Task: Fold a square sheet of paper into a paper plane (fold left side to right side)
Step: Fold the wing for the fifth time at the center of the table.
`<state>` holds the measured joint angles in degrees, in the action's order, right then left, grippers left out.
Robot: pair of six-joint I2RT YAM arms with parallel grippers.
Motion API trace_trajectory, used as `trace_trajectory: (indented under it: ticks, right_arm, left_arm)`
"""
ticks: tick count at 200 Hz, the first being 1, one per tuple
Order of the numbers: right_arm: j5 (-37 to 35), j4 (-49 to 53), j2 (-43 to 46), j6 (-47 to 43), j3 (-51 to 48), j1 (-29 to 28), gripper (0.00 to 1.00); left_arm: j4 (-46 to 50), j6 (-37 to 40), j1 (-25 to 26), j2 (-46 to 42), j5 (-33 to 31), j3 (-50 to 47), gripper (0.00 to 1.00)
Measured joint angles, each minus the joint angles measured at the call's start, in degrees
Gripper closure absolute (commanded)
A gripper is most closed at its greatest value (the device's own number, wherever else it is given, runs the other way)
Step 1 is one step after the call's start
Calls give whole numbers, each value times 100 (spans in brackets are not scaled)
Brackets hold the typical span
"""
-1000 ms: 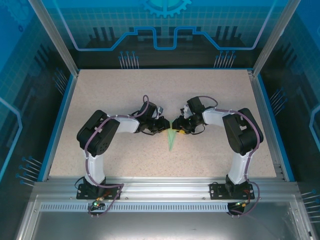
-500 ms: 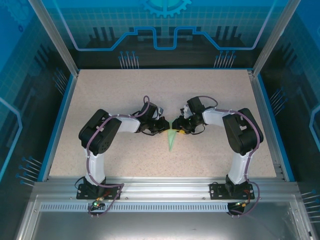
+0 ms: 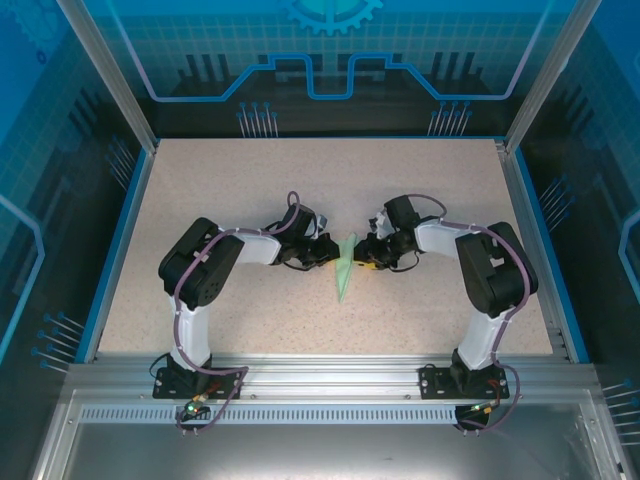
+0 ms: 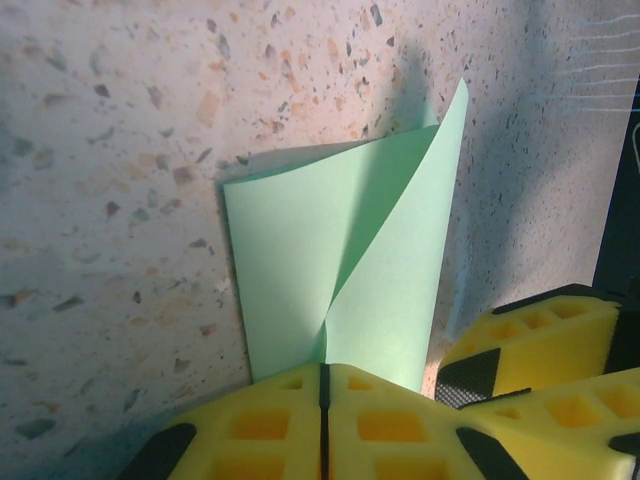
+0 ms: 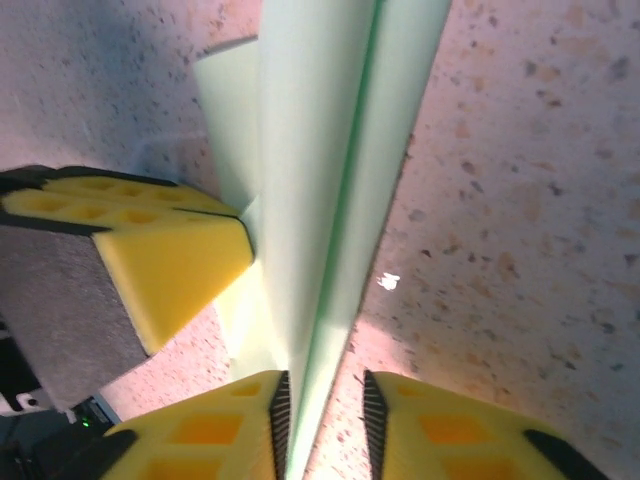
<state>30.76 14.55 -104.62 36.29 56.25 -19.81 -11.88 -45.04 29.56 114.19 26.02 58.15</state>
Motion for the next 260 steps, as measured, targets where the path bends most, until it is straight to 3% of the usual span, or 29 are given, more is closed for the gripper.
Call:
trace_trajectory:
  ticks: [106, 260]
  right_arm:
    - [293, -396, -472, 275, 474, -2, 77]
    - [28, 94, -820, 101, 807, -13, 77]
  left_arm:
    - [4, 0, 0, 20, 0, 26, 94]
    - [28, 2, 0, 33, -7, 48, 93]
